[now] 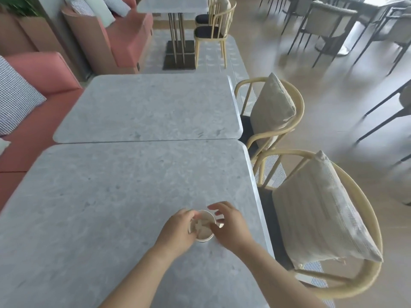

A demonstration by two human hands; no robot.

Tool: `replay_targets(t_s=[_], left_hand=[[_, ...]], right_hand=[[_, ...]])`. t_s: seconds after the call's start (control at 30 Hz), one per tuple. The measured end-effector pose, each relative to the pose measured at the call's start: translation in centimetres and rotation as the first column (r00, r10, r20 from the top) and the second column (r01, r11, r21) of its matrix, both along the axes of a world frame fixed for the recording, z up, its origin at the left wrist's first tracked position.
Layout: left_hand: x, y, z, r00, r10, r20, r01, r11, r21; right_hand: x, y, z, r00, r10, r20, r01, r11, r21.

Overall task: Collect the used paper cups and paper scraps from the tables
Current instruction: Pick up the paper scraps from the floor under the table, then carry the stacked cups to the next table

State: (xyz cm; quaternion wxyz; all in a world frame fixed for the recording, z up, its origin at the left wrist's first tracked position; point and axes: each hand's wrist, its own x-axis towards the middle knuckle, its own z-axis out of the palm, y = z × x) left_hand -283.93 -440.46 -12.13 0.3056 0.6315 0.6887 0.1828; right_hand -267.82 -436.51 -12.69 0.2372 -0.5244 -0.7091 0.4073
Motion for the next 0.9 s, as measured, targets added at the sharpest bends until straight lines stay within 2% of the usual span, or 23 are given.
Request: replay_targets(t_s=[0.13, 0.3, 0.5, 0.67, 0.77, 0.9], left_hand=[[0.7, -0.3, 0.1, 0.997, -0.07, -0.035, 0.071, 0.997, 0.023], [1.8, -0.6, -0.4, 0.991, -0.11, -0.079, 0.11, 0.994, -0.011], [2.7, -0.8, -1.0, 0.975, -0.135, -0.177, 0.127, 0.99, -0.06], [3.1, -1.1, -1.4, 0.945, -0.131, -0.299, 0.132, 0.991, -0.018], [3.1, -1.3, -1.6, 0.931, -0.13, -0.341, 0.14, 0.99, 0.003], [2.9, -1.2, -1.4, 0.932, -0.138, -0.335, 0.155, 0.988, 0.025]], right_hand=[[1.2, -0.3, -0.1, 0.997, 0.044, 0.066, -0.047, 0.997, 0.055], [3.0, -0.4, 0.1, 0.996, -0.024, 0.088, 0.015, 0.995, 0.103], [4.6, -1.1, 0.5, 0.971, 0.094, 0.219, -0.126, 0.982, 0.139], [5.3, -2.0, -0.2, 0.852, 0.208, 0.481, -0.311, 0.939, 0.145], [5.5, -2.4, -0.7, 0.79, 0.275, 0.547, -0.379, 0.922, 0.083], [5.1, -2.6, -0.8, 0.765, 0.243, 0.596, -0.367, 0.925, 0.094]])
